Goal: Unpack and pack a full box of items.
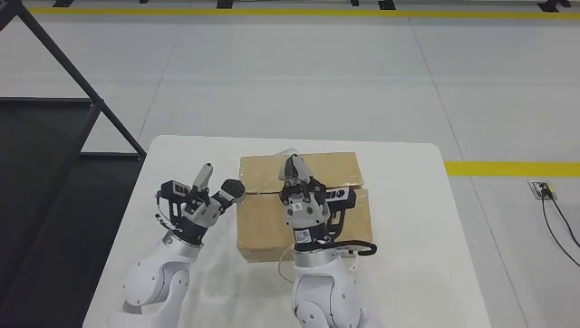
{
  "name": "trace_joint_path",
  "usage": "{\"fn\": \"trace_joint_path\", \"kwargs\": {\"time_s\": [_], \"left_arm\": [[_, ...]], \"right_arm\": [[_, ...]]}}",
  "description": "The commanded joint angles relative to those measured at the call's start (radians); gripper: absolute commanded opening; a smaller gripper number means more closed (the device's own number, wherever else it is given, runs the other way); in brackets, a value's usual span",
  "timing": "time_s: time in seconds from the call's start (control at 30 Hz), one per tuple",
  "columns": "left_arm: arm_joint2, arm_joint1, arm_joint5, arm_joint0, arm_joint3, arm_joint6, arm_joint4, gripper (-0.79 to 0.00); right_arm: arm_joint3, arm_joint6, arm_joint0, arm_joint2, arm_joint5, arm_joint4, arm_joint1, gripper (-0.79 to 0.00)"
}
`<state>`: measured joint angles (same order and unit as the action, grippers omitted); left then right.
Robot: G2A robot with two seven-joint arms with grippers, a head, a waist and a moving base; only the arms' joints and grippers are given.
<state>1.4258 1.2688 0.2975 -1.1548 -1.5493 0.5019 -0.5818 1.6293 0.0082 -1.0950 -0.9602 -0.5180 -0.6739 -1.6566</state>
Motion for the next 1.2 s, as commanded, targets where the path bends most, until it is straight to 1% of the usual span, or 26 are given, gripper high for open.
{"fn": "trace_joint_path", "kwargs": {"time_s": [0.0, 0.33, 0.63, 0.73, 0.77, 1.0, 1.1, 1.17], "left_arm": [[-0.003, 0.000, -0.001, 0.003, 0.005, 0.001, 0.002, 0.000], [-0.008, 0.002, -0.010, 0.014, 0.030, 0.002, 0.009, 0.000], [-0.011, 0.003, -0.014, 0.023, 0.042, 0.003, 0.010, 0.000], [-0.009, 0.002, -0.018, 0.023, 0.044, 0.006, 0.013, 0.000], [-0.008, 0.002, -0.020, 0.023, 0.044, 0.008, 0.014, 0.000], [-0.003, 0.001, -0.029, 0.021, 0.042, 0.017, 0.019, 0.000], [-0.001, 0.000, -0.034, 0.019, 0.041, 0.022, 0.019, 0.000], [0.000, 0.000, -0.036, 0.019, 0.040, 0.024, 0.020, 0.000]], "right_arm": [[0.007, -0.002, -0.009, -0.007, 0.004, 0.007, 0.000, -0.785], [0.044, -0.051, -0.051, -0.062, 0.060, 0.073, 0.002, -0.785], [0.084, -0.060, -0.085, -0.119, 0.174, 0.114, 0.010, -0.785], [0.096, -0.027, -0.087, -0.152, 0.237, 0.113, 0.017, -0.785], [0.100, 0.000, -0.084, -0.160, 0.266, 0.113, 0.020, -0.785], [0.114, 0.082, -0.066, -0.279, 0.450, 0.046, 0.039, -0.785], [0.111, 0.160, -0.050, -0.330, 0.556, 0.006, 0.051, -0.785], [0.105, 0.216, -0.038, -0.360, 0.615, 0.012, 0.060, -0.785]]}}
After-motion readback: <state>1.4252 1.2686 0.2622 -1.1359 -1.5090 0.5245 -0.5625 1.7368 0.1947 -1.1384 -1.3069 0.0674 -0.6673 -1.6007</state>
